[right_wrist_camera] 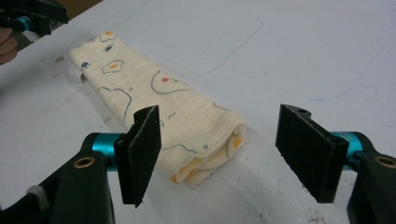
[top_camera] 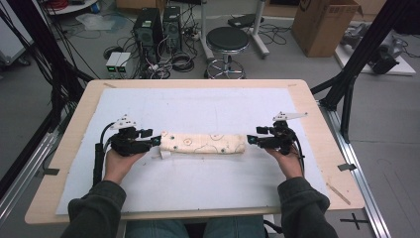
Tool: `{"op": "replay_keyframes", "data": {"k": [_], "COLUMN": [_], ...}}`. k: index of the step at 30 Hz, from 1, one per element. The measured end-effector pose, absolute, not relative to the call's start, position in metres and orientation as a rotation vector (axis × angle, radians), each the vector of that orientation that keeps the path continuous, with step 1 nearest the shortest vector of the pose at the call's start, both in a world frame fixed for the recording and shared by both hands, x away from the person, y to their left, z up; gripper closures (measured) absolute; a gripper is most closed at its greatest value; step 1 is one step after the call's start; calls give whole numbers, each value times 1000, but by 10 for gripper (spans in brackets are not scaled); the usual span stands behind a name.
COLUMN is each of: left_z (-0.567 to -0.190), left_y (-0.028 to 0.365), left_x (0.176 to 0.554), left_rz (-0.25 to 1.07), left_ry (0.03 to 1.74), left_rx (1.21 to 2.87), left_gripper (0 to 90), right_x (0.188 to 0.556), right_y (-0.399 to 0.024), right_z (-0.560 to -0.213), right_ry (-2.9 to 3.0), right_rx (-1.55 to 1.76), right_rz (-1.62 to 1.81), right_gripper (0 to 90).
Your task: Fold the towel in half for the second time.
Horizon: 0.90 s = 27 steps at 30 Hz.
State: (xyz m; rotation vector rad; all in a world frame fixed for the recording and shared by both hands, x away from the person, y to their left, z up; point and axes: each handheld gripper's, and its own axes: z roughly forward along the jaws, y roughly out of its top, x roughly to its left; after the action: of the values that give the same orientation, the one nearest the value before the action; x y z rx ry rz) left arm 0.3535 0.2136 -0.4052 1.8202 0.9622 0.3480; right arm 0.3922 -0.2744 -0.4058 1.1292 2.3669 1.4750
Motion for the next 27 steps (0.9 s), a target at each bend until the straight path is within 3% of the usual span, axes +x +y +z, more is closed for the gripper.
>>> {"op": "replay_keyframes", "data": {"k": [27], "left_z": [-411], "left_y": [230], "left_x": [318], "left_rz": [379], "left_ry": [935], "left_rx": [1862], "left_gripper": [378], "right_x": [356], "right_y": [-286], "right_z": [-411], "right_ry": [2312], "right_rx": [1106], "right_rz": [1489], "right_gripper": [176]}}
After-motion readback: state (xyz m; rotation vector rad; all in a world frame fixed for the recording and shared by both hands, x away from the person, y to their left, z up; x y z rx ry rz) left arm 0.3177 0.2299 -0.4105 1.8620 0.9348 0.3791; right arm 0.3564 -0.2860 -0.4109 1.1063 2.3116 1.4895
